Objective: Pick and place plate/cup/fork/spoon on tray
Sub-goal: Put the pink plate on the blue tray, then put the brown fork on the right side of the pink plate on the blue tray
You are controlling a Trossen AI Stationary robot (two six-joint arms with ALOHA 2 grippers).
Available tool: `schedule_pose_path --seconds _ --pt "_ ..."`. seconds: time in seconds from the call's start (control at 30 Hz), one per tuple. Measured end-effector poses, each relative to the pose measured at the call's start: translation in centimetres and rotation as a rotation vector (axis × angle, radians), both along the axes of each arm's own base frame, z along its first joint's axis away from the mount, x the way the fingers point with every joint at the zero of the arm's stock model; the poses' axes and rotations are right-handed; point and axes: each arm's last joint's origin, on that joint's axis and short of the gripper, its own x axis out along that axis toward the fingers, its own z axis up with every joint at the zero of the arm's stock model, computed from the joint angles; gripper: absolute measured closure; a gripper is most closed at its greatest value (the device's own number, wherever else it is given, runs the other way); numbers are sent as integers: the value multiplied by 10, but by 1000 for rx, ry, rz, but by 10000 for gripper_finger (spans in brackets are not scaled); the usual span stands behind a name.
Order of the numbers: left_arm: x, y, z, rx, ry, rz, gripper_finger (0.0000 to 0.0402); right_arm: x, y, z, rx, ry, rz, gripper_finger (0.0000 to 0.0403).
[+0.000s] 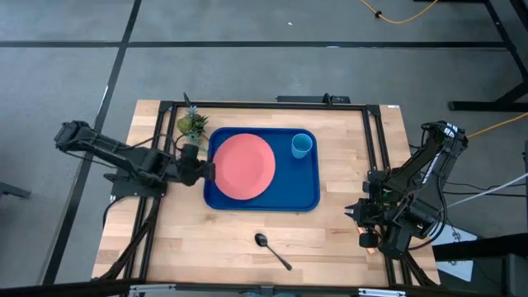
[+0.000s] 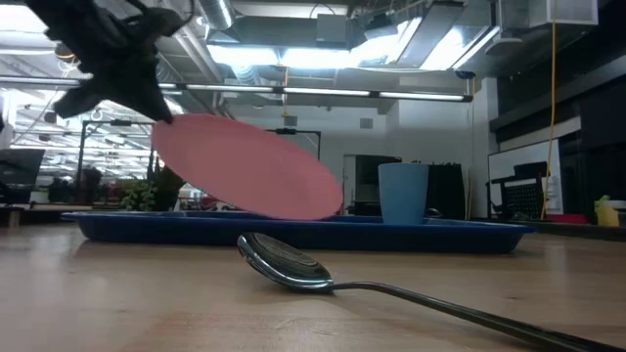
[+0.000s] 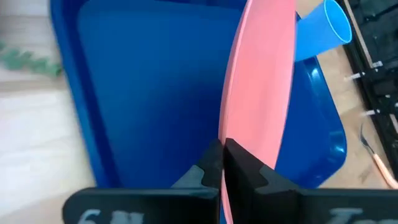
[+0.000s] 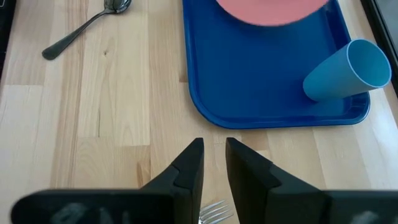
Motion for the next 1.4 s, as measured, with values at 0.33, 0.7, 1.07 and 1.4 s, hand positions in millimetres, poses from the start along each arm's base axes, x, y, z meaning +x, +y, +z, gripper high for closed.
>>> schedule_pose_path --seconds 0.33,0.7,1.07,1.4 --pt "15 18 -13 9 100 30 394 0 0 0 18 -5 -19 330" --pt "24 20 -26 24 180 23 378 0 0 0 22 -7 -19 330" --pt "29 20 -33 63 235 -22 340 0 1 0 22 -8 -19 330" --pt "28 18 -31 35 227 -57 320 0 1 0 23 -8 -19 330"
